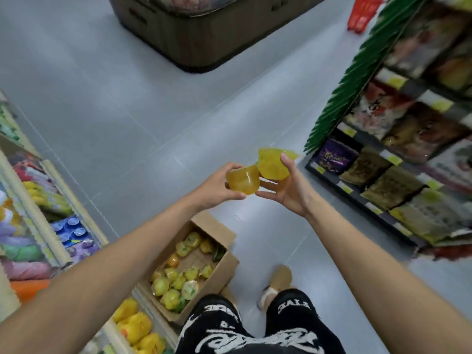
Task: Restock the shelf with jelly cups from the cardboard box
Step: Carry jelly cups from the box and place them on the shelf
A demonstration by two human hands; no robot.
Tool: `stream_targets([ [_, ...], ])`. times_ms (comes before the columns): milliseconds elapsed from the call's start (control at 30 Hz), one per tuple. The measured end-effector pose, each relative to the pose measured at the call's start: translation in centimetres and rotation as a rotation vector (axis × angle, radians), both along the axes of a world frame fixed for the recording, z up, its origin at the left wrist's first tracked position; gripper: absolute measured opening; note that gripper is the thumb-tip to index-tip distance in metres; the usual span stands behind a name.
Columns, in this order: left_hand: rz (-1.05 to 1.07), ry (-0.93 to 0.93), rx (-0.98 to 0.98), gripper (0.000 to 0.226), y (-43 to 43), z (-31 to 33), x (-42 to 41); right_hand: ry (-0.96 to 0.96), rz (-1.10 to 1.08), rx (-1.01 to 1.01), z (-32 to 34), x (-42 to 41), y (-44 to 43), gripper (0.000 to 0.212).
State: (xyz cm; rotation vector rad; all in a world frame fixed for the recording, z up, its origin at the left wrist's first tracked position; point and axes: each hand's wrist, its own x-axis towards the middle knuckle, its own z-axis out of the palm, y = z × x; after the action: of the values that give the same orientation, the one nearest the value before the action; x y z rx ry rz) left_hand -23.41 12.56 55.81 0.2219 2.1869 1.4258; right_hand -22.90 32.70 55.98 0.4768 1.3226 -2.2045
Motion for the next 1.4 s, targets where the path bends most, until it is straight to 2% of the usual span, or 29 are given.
stream_targets([
  [100,-0.084,0.051,-0.028,0.060,5.4,2.4,-1.5,0.049,-0.158,0.003,2.7,1.6,4.8,0.085],
  [200,-0.096,0.102,-0.019,0.071,11.5,4.7,-1.9,0.108,-0.307,-0.037,4.7,3.4,9.8,0.087],
  [267,-0.084,0.111,0.021,0.080,15.8,6.2,-1.5,0.137,-0.402,-0.046,5.9,4.9,13.3,0.081],
  [400,-0.084,0.058,0.051,0.091,23.7,8.6,0.3,0.205,-0.477,-0.049,8.3,8.4,20.0,0.105],
  [500,-0.138,0.072,0.072,0.083,29.6,10.3,2.0,0.253,-0.557,-0.049,10.0,11.4,25.0,0.102],
  [633,-0.166,0.155,0.101,0.076,36.5,12.8,4.2,0.271,-0.646,0.057,12.7,14.5,31.6,0.076],
  [833,-0.140,0.283,0.125,0.082,44.4,17.8,5.5,0.329,-0.727,0.242,17.6,16.9,40.3,0.097],
  [867,-0.138,0.300,0.144,0.083,45.5,18.6,5.5,0.341,-0.745,0.264,18.6,17.1,41.5,0.094],
  [967,-0.124,0.349,0.181,0.087,48.5,21.1,5.4,0.387,-0.788,0.324,21.2,17.1,45.2,0.060],
  [1033,-0.118,0.372,0.217,0.089,50.6,22.6,4.9,0.415,-0.791,0.373,22.8,16.6,47.5,0.048],
  [1200,-0.147,0.416,0.311,0.095,57.3,26.7,2.7,0.510,-0.823,0.516,27.0,14.2,53.5,0.028],
  [1300,-0.185,0.500,0.365,0.095,61.8,29.0,0.8,0.572,-0.853,0.569,29.7,12.2,57.3,0.034],
  [1400,-0.220,0.576,0.427,0.091,66.3,31.9,-1.6,0.639,-0.891,0.625,32.9,9.9,61.6,0.015],
])
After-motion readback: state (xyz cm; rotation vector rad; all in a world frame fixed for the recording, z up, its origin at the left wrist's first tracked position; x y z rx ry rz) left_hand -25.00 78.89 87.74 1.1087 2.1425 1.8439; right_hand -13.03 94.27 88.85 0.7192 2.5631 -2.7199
